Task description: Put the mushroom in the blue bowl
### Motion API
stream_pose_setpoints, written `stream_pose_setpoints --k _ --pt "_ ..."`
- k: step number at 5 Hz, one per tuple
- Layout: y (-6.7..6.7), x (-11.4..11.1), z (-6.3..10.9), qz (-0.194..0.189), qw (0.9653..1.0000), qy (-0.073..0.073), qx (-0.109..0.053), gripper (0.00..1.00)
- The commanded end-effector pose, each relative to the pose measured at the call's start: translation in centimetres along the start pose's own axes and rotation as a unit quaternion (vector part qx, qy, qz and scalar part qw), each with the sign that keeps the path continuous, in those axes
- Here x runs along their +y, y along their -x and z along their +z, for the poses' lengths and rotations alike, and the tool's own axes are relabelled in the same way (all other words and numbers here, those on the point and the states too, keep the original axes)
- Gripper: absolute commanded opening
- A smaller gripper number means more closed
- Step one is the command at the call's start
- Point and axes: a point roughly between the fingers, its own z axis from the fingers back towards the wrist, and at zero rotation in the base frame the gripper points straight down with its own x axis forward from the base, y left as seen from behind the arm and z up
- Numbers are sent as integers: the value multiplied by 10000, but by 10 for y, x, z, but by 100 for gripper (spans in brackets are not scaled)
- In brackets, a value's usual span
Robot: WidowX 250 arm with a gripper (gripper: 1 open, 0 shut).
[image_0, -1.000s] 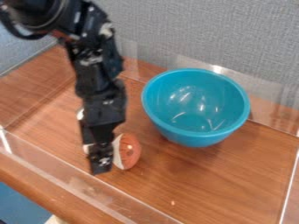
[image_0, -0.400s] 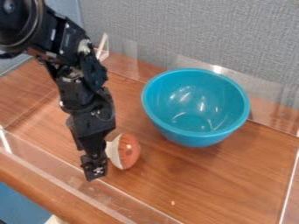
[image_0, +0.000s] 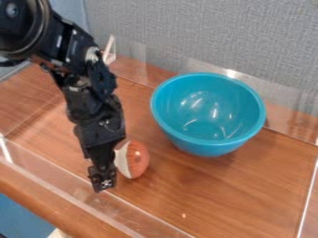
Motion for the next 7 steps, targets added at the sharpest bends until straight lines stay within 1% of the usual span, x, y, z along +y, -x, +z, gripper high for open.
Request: stream_pose_setpoints --k 1,2,3,4,5,6,7 --pt "-8 -4 -3 -288 9996 -8 -75 100" --pt "-16 -7 -15 -201 9998 -21 -90 100" --pt "-15 -7 -9 16 9999 -41 -90 0" --pt "-14 -7 1 231 9996 -70 -117 0" --pt "-18 3 34 321 9990 -111 -282 0" --pt "-32 21 78 575 9973 -232 -399 0" --pt "-52 39 109 45 9978 -279 -593 0"
